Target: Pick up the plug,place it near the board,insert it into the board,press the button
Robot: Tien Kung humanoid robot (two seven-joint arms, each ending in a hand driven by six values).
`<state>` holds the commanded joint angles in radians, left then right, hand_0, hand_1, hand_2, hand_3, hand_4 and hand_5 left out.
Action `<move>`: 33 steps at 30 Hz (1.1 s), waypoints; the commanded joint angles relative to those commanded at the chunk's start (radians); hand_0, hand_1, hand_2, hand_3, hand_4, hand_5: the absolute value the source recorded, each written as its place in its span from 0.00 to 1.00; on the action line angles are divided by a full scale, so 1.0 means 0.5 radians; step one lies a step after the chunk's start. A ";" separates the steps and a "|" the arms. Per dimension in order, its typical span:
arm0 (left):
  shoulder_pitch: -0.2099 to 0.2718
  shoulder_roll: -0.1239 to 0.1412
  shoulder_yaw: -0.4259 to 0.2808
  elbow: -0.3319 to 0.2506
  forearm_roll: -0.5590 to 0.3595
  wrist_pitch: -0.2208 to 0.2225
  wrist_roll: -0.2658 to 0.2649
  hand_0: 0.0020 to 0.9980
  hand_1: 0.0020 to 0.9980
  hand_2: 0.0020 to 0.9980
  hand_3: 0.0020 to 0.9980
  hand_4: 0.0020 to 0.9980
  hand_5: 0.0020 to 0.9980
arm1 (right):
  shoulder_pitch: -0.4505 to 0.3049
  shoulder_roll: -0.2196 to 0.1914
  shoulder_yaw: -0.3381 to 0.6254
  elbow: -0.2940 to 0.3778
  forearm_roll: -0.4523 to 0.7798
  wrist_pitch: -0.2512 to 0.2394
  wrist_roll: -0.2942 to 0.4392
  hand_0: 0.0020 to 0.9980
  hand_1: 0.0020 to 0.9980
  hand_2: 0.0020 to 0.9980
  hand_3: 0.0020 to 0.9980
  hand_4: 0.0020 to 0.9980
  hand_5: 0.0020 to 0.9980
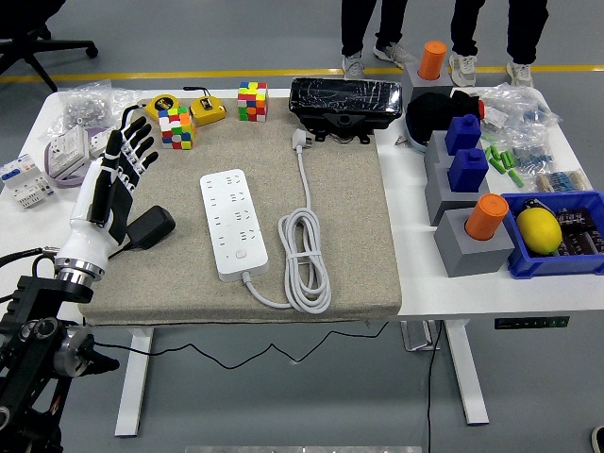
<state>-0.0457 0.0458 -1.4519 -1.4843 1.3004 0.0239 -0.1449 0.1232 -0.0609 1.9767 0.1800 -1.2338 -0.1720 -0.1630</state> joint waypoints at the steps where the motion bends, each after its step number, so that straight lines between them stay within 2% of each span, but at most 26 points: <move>1: 0.001 -0.002 -0.002 -0.003 0.054 0.005 0.023 0.91 0.97 0.94 0.94 1.00 1.00 | 0.012 0.004 0.029 0.000 -0.061 0.010 0.004 0.83 0.81 0.80 0.82 1.00 1.00; 4: 0.003 -0.002 -0.016 -0.004 0.112 0.012 0.053 0.91 0.97 0.94 0.94 1.00 1.00 | 0.036 0.006 0.048 0.000 -0.113 0.025 0.019 0.83 0.81 0.80 0.82 1.00 1.00; 5: 0.002 -0.001 -0.018 -0.003 0.116 0.015 0.056 0.89 0.94 0.91 0.93 1.00 1.00 | 0.040 0.006 0.049 0.000 -0.115 0.027 0.023 0.90 0.87 0.86 0.85 1.00 1.00; 10: -0.022 0.001 -0.028 -0.011 0.159 0.025 0.086 0.89 0.94 0.91 0.93 1.00 1.00 | 0.044 0.008 0.060 0.000 -0.123 0.040 0.020 0.90 0.87 0.86 0.85 1.00 1.00; 11: -0.022 -0.001 -0.031 -0.012 0.174 0.034 0.095 0.80 0.86 0.86 0.88 1.00 0.87 | 0.045 0.008 0.047 0.000 -0.109 0.040 0.020 0.90 0.87 0.86 0.85 1.00 1.00; 17: -0.003 -0.009 -0.037 -0.015 0.187 0.042 0.110 0.80 0.86 0.86 0.88 1.00 0.87 | 0.050 0.006 0.023 0.000 -0.066 0.024 0.023 0.90 0.87 0.86 0.85 1.00 1.00; 18: -0.006 -0.007 -0.035 -0.013 0.190 0.043 0.112 0.78 0.83 0.81 0.84 1.00 0.80 | 0.051 0.006 0.012 0.000 -0.058 0.024 0.023 0.88 0.85 0.83 0.84 1.00 1.00; 23: -0.010 -0.014 -0.039 -0.008 0.205 0.059 0.119 0.78 0.83 0.81 0.84 1.00 0.80 | 0.057 0.004 0.002 0.000 -0.035 0.014 0.028 0.88 0.85 0.83 0.84 1.00 1.00; 24: -0.010 -0.014 -0.042 -0.008 0.215 0.060 0.125 0.72 0.76 0.74 0.74 0.91 0.57 | 0.060 0.002 -0.001 0.000 -0.030 0.013 0.029 0.86 0.83 0.81 0.82 1.00 1.00; 29: -0.023 -0.013 -0.047 -0.006 0.309 0.089 0.172 0.72 0.76 0.74 0.74 0.91 0.57 | 0.058 0.002 0.012 0.000 -0.009 0.007 0.037 0.86 0.83 0.81 0.82 1.00 1.00; 30: -0.026 -0.012 -0.045 -0.009 0.345 0.098 0.181 0.63 0.60 0.56 0.54 0.82 0.04 | 0.056 0.003 0.009 0.000 -0.002 0.007 0.039 0.85 0.82 0.81 0.81 1.00 1.00; 33: -0.032 -0.012 -0.036 -0.015 0.457 0.108 0.207 0.63 0.60 0.56 0.54 0.82 0.04 | 0.052 0.006 0.019 0.000 0.002 0.009 0.038 0.85 0.82 0.81 0.81 1.00 1.00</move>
<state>-0.0618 0.0401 -1.4700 -1.4919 1.5288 0.0777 -0.0416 0.1493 -0.0579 1.9863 0.1800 -1.2327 -0.1674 -0.1442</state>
